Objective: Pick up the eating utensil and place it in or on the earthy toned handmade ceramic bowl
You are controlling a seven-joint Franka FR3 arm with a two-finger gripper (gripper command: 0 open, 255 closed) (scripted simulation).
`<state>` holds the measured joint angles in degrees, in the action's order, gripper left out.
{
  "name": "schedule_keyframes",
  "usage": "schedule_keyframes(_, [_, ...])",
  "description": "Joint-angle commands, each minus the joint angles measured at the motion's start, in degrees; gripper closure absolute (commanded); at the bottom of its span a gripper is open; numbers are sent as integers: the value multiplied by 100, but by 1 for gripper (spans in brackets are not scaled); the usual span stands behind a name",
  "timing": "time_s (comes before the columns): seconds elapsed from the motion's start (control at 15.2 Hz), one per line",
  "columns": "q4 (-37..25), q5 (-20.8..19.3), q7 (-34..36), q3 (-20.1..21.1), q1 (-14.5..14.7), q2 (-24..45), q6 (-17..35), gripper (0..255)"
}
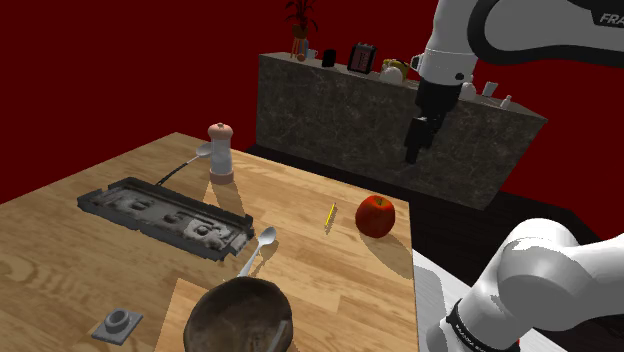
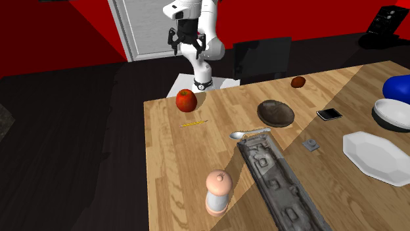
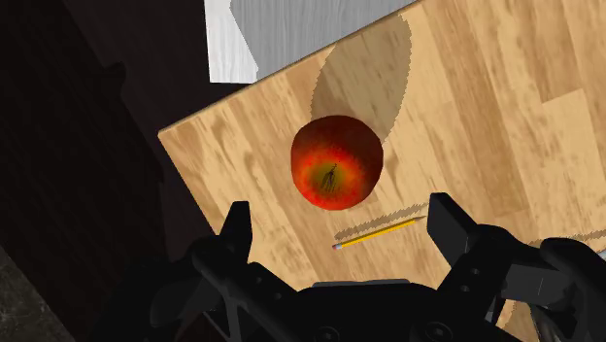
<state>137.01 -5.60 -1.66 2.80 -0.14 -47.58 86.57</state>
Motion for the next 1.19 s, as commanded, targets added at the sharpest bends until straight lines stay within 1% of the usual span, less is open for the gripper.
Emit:
schedule_keyframes(0.0, [0, 0, 0, 0, 0, 0, 0, 0])
schedule_keyframes(0.53, [4, 399, 107, 345, 341, 1292, 1094, 0])
schedule_keyframes(1.12, [-457, 688, 173, 763, 678, 2974, 2124, 0])
